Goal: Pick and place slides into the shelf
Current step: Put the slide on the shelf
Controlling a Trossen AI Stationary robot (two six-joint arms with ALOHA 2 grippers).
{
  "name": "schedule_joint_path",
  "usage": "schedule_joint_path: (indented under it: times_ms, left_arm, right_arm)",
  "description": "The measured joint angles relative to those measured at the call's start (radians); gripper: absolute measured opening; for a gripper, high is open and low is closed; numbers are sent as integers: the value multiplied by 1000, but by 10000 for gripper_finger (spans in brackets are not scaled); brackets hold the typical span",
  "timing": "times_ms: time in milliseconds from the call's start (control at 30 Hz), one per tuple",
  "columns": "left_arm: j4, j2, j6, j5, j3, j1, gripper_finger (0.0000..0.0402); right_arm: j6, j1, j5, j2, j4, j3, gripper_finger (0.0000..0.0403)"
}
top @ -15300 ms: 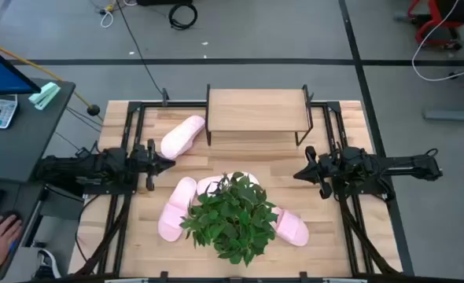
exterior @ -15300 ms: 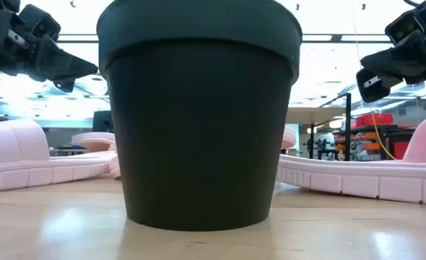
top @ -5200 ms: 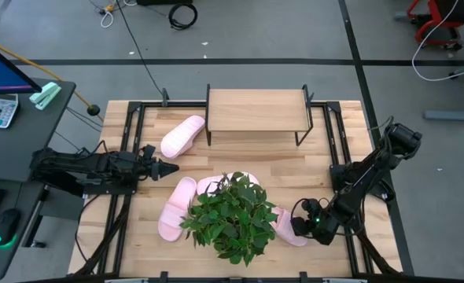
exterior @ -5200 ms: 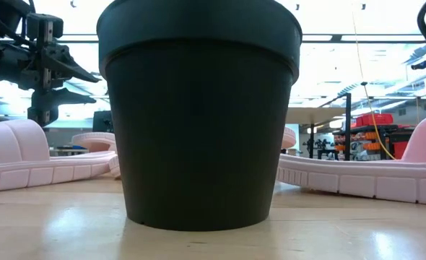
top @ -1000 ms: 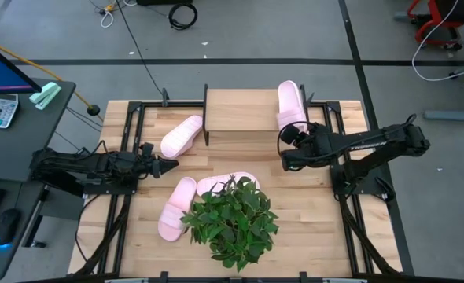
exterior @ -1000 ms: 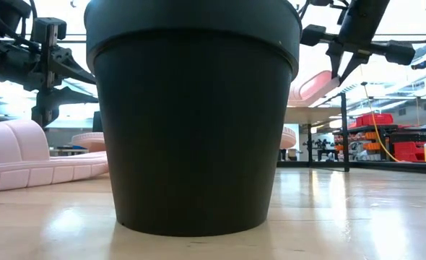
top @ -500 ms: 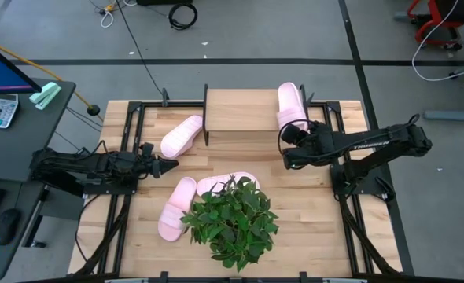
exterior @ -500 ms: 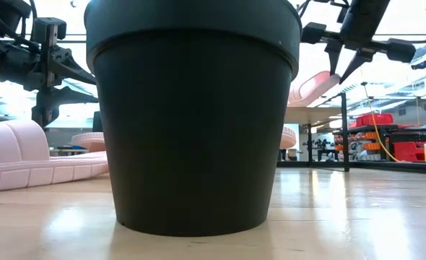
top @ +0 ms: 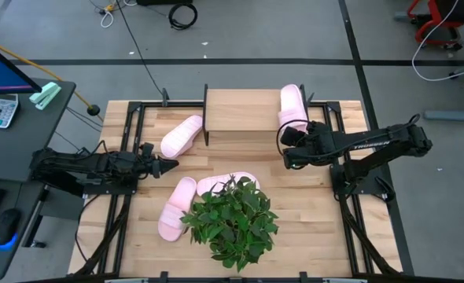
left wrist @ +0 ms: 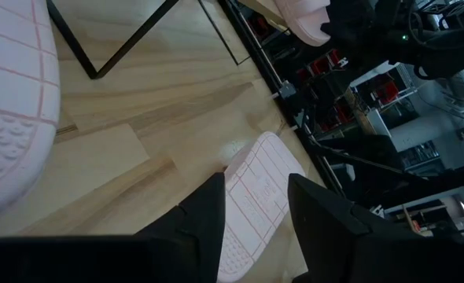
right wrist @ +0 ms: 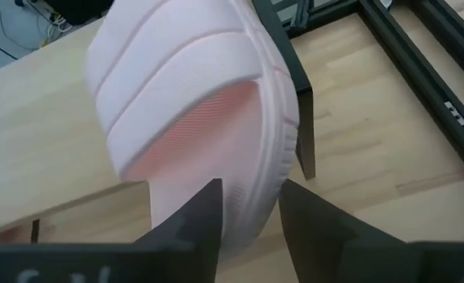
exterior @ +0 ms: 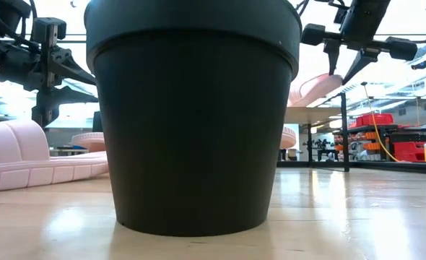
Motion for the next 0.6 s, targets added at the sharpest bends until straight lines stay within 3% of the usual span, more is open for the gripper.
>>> schedule_joint_path:
  times_ms: [600]
  left_arm:
    - [0,0,0,0,0,0,146]
  right_arm:
    - [-69,0,-46,0,26,0,247]
